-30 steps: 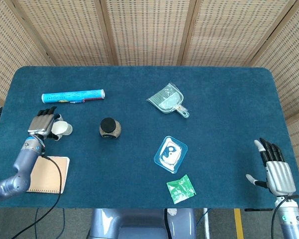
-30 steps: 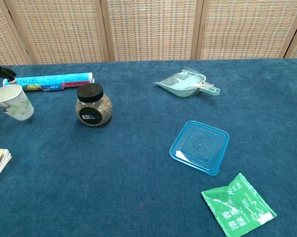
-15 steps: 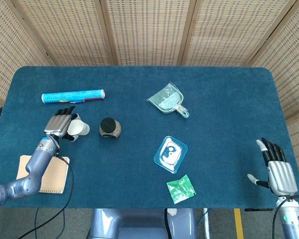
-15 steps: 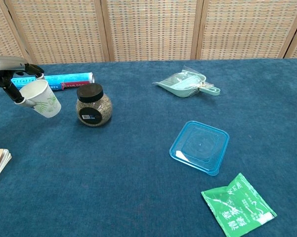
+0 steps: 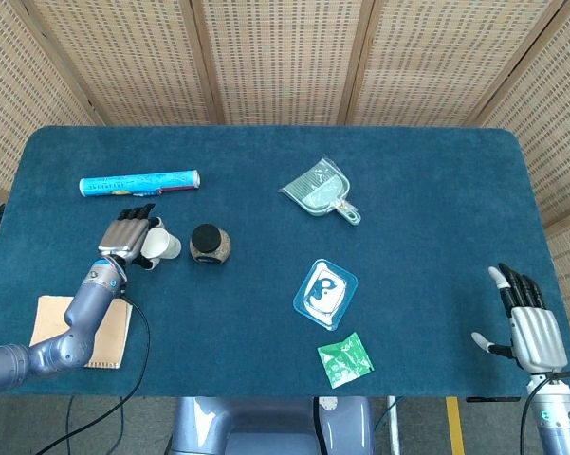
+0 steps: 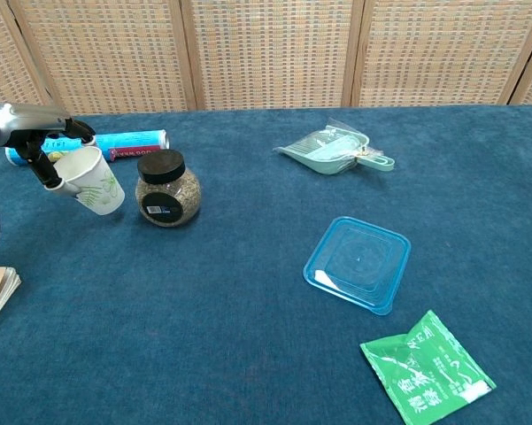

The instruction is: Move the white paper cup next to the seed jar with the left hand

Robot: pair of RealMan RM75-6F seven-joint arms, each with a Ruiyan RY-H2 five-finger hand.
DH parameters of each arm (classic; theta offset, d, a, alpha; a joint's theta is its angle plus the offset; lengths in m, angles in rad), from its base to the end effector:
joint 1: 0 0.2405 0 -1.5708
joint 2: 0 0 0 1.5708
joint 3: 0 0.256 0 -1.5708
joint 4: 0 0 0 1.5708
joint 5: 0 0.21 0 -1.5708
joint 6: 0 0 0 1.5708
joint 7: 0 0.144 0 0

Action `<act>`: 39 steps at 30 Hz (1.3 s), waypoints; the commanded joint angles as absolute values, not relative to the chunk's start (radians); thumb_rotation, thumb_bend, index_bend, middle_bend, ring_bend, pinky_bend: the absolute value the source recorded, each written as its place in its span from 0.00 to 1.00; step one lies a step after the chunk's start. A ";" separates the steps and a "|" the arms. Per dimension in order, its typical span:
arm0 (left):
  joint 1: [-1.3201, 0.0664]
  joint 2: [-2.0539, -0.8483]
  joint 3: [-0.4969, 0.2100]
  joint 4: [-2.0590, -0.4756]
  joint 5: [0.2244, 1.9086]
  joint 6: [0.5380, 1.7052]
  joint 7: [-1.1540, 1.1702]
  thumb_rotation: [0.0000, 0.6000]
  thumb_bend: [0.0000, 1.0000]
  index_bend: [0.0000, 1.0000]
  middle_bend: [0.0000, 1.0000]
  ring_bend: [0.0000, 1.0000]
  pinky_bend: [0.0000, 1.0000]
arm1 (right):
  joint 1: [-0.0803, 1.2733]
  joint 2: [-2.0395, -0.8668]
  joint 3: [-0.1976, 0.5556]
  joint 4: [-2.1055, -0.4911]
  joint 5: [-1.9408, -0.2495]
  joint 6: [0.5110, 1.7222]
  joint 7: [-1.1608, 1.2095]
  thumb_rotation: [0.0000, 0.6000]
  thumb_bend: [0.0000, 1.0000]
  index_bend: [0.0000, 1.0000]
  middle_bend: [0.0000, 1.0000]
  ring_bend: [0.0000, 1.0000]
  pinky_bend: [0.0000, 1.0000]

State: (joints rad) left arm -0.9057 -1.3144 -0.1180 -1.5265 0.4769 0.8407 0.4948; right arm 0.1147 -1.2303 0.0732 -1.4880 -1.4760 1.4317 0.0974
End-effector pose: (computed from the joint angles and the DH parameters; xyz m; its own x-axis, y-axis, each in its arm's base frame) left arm -0.1973 0.3883 0.0490 0.4312 0.4350 0.7904 0.8843 -0.0301 -0.4659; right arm -0.3240 -0.1966 0.1322 0.3113 -0.0198 0.9501 -0.9503 -0.0025 0.3113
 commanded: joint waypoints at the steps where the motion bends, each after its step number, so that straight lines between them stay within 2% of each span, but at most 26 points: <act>1: -0.915 -1.327 -0.109 -1.515 0.463 0.839 0.509 1.00 0.30 0.28 0.00 0.00 0.00 | 0.114 -1.229 0.073 -1.488 -1.475 1.431 0.098 1.00 0.00 0.00 0.00 0.00 0.00; 9: -0.926 -1.376 -0.098 -1.476 0.465 0.846 0.521 1.00 0.29 0.22 0.00 0.00 0.00 | 0.116 -1.231 0.070 -1.488 -1.475 1.425 0.096 1.00 0.00 0.00 0.00 0.00 0.00; 12: -0.920 -1.386 -0.102 -1.471 0.492 0.859 0.507 1.00 0.29 0.13 0.00 0.00 0.00 | 0.116 -1.232 0.070 -1.488 -1.476 1.425 0.092 1.00 0.00 0.00 0.00 0.00 0.00; 14: -0.911 -1.387 -0.108 -1.472 0.517 0.869 0.489 1.00 0.29 0.03 0.00 0.00 0.00 | 0.116 -1.233 0.069 -1.489 -1.476 1.424 0.090 1.00 0.00 0.00 0.00 0.00 0.00; 16: -0.903 -1.385 -0.113 -1.476 0.537 0.873 0.470 1.00 0.28 0.00 0.00 0.00 0.00 | 0.116 -1.234 0.068 -1.488 -1.476 1.424 0.088 1.00 0.00 0.00 0.00 0.00 0.00; 25: -0.832 -1.306 -0.169 -1.588 0.700 0.911 0.306 1.00 0.28 0.00 0.00 0.00 0.00 | 0.116 -1.235 0.067 -1.489 -1.479 1.425 0.084 1.00 0.00 0.00 0.00 0.00 0.00; 29: -0.746 -1.240 -0.184 -1.699 0.853 1.016 0.193 1.00 0.28 0.00 0.00 0.00 0.00 | 0.116 -1.236 0.070 -1.488 -1.477 1.427 0.084 1.00 0.00 0.00 0.00 0.00 0.00; 35: -0.546 -1.194 -0.101 -1.806 1.108 1.330 0.159 1.00 0.28 0.00 0.00 0.00 0.00 | 0.117 -1.242 0.069 -1.480 -1.487 1.435 0.074 1.00 0.00 0.00 0.00 0.00 0.00; 39: -0.460 -1.216 -0.051 -1.801 1.190 1.459 0.184 1.00 0.27 0.00 0.00 0.00 0.00 | 0.116 -1.244 0.067 -1.477 -1.500 1.444 0.071 1.00 0.00 0.00 0.00 0.00 0.00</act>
